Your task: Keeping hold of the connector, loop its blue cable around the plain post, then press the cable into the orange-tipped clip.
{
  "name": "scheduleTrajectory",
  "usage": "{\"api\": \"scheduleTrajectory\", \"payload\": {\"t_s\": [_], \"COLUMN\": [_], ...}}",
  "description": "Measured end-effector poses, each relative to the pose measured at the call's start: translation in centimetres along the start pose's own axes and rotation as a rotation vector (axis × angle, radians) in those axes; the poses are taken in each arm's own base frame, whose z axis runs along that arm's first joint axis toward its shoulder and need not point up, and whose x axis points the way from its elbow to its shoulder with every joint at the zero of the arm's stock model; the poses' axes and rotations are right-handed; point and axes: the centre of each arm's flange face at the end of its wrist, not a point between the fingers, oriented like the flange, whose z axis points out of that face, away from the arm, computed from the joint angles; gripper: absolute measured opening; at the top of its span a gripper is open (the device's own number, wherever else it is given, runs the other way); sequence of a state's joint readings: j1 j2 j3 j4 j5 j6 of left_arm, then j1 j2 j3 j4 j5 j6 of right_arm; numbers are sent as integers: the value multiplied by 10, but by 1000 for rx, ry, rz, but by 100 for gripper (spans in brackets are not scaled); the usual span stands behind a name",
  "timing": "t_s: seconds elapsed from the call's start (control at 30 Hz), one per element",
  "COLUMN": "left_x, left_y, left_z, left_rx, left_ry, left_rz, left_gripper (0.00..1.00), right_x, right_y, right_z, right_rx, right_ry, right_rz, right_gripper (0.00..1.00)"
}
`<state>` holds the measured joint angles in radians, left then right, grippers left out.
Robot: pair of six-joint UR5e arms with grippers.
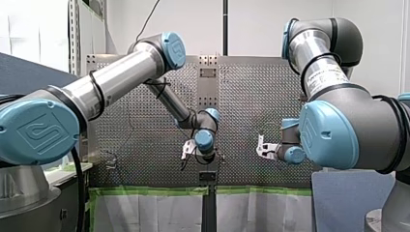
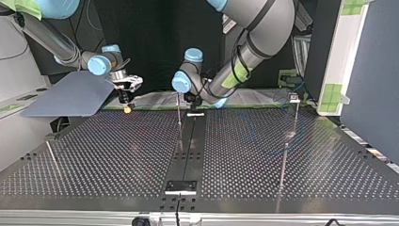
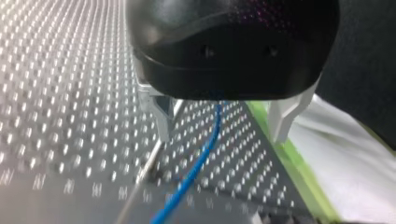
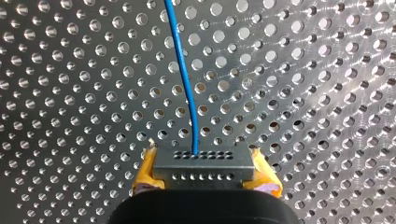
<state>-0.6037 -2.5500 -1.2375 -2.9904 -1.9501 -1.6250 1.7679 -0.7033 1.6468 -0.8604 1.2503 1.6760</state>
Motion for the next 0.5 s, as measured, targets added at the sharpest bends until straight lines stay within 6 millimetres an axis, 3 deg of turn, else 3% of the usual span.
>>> {"api": "scheduleTrajectory", "payload": {"t_s": [0.33, 0.5], "left_x": [1, 14], "left_y": [-2, -7], "left_z": [-19, -28], "left_rx": [19, 36], "left_ry": [-31, -40], "left_rz": [-16, -15], "left_gripper": [100, 100], "right_x": [-1, -1], "right_y": [-2, -4], "right_z": [0, 0], "right_rx": [3, 5], "right_ry": [-2, -3], "right_rz": [-1, -2], "right_gripper": [0, 0]}}
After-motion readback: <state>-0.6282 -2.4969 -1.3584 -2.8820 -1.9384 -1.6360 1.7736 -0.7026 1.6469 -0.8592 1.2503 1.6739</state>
